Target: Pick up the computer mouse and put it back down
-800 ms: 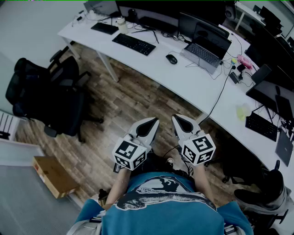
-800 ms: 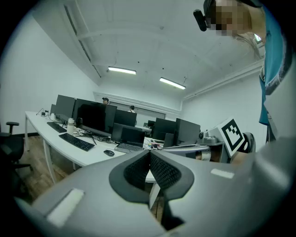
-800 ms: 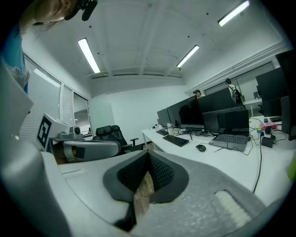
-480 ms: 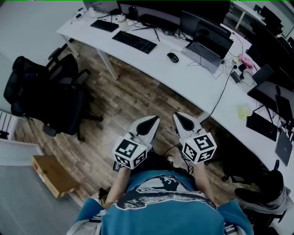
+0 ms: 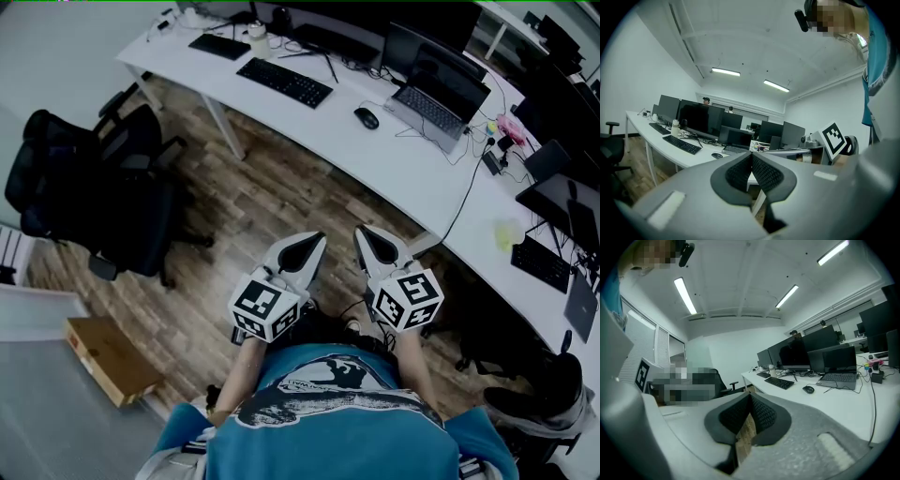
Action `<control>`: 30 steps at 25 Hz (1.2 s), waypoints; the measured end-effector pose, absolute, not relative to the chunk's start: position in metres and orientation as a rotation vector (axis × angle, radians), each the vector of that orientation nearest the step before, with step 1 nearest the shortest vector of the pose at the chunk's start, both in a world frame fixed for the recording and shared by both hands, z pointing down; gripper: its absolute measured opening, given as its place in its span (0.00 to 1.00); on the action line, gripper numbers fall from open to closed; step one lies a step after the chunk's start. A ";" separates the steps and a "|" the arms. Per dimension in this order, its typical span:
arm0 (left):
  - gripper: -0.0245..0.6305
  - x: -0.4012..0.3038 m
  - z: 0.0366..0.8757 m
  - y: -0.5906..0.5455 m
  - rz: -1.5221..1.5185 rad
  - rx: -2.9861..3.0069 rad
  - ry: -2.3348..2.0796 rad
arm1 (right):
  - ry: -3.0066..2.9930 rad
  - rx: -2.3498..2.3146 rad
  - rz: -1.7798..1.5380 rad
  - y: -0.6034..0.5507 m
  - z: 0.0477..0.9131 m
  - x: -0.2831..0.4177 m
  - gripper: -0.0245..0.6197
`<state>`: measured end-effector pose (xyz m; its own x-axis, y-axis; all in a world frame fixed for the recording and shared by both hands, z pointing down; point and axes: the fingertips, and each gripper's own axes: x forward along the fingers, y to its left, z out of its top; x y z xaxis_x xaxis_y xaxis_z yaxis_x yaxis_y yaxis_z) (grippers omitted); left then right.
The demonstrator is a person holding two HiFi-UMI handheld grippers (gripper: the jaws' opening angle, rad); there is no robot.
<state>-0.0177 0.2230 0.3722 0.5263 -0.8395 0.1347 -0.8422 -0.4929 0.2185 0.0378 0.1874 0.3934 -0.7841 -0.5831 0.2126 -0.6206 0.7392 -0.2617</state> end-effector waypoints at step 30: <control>0.06 -0.039 0.400 0.100 -0.003 2.449 -1.366 | -2.740 1.011 0.541 0.061 0.419 0.027 0.04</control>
<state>-0.0388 0.0996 0.4002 0.5388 -0.8272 0.1597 -0.8266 -0.4824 0.2900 0.0271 0.0608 0.4192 -0.7554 -0.5922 0.2806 -0.6543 0.7043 -0.2752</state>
